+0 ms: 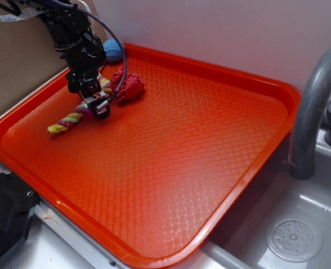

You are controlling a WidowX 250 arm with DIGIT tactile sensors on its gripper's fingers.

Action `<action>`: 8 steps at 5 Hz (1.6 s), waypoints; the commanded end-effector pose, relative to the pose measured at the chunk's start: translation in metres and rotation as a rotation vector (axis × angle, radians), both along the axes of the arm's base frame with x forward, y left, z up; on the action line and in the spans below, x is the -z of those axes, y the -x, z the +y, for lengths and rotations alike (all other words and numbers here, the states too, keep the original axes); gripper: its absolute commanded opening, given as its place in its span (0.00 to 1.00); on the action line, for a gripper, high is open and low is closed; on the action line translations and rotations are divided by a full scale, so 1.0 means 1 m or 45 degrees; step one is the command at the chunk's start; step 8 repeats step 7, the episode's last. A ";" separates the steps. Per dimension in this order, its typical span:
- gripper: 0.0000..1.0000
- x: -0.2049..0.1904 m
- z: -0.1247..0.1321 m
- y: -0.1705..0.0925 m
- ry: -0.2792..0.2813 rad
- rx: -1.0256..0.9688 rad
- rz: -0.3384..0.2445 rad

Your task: Grab the multicolored rope.

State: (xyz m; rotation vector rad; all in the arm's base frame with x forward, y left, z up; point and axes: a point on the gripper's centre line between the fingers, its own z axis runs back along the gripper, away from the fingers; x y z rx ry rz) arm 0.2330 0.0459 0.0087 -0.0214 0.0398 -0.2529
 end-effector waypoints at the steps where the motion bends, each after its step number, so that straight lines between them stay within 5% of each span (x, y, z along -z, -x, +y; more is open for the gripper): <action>1: 0.00 -0.042 -0.013 0.011 -0.118 -0.136 -0.015; 2: 0.00 -0.085 -0.020 0.014 -0.167 -0.272 -0.071; 4: 0.00 -0.172 -0.055 0.015 -0.058 -0.393 -0.047; 5: 0.00 -0.188 -0.063 0.018 -0.046 -0.504 -0.104; 6: 0.00 -0.188 -0.068 0.019 0.046 -0.550 -0.162; 8: 0.00 -0.181 -0.071 0.018 0.033 -0.514 -0.182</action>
